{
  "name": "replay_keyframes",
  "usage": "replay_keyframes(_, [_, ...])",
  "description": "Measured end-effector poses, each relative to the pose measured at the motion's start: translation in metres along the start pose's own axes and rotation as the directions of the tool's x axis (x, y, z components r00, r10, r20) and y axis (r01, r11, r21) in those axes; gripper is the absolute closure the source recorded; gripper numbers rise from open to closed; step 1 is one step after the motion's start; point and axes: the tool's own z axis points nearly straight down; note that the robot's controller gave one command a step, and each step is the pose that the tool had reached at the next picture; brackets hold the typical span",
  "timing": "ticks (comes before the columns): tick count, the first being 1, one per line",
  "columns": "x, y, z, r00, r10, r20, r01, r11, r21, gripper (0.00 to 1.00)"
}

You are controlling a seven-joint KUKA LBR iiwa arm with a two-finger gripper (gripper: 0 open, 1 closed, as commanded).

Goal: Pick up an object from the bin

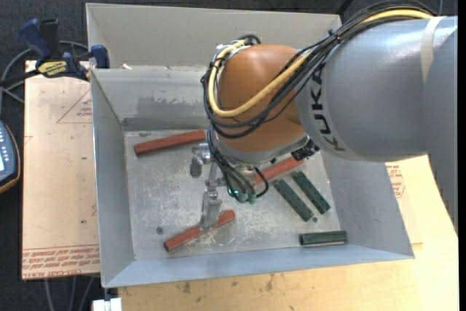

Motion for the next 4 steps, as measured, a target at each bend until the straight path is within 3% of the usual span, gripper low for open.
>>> replay_keyframes(1, [0.022, -0.057, 0.126, 0.911, -0.412, 0.023, 0.412, 0.911, 0.004, 0.00])
replay_keyframes(2, [0.025, -0.057, 0.127, 0.911, -0.413, 0.011, 0.413, 0.911, 0.002, 1.00])
replay_keyframes(3, [0.013, -0.063, -0.037, 0.925, -0.380, 0.016, 0.380, 0.925, 0.004, 1.00])
replay_keyframes(4, [0.014, -0.063, -0.032, 0.925, -0.380, 0.008, 0.380, 0.925, 0.002, 0.00])
